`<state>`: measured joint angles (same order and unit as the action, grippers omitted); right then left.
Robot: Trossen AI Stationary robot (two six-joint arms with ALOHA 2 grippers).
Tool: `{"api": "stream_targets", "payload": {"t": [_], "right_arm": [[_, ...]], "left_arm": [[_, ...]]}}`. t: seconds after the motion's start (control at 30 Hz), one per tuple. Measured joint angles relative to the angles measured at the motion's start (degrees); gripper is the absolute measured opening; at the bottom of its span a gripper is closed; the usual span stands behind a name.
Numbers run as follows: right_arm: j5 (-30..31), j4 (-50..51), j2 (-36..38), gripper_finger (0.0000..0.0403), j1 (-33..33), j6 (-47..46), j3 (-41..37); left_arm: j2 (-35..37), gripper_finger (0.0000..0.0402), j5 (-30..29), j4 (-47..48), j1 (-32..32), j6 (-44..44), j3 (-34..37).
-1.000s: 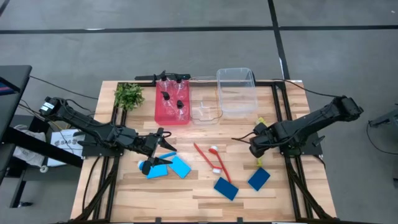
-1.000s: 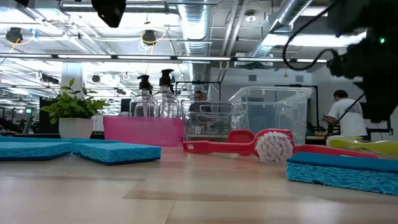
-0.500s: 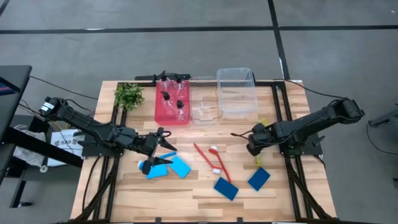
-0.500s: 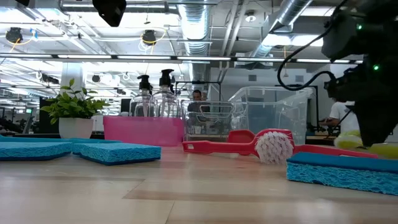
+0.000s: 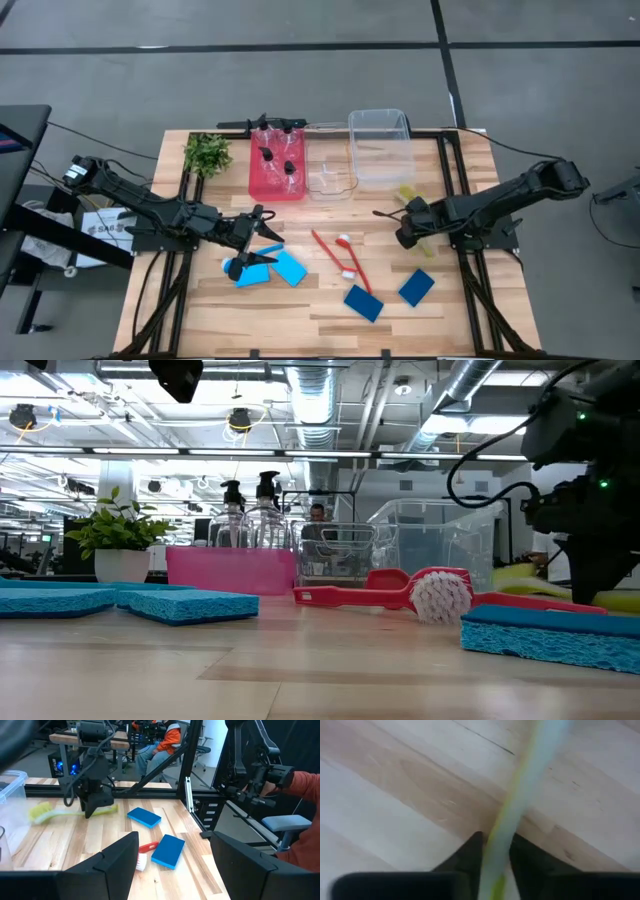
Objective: Pick & Place Kitchen Sink Supplies
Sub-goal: Put the green dish brush into the right transparent bin
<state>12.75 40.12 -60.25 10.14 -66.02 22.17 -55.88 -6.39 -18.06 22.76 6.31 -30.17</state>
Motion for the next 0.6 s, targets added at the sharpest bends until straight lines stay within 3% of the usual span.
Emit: {"api": "stream_targets", "payload": {"t": [0.1,0.4,0.6], "right_arm": [[0.02,-0.21,0.00,0.0041,0.45,-0.36,-0.11],[-1.07,-0.27,-0.02,0.0059,0.76,-3.70,-0.15],[-1.72,-0.27,-0.02,0.0047,0.73,-3.92,-0.15]], "left_arm": [[0.00,0.0250,-0.29,0.00,0.00,0.00,0.00],[0.00,0.0250,-0.44,0.00,0.00,0.00,0.00],[0.00,0.0250,-0.44,0.00,0.00,0.00,0.00]]}}
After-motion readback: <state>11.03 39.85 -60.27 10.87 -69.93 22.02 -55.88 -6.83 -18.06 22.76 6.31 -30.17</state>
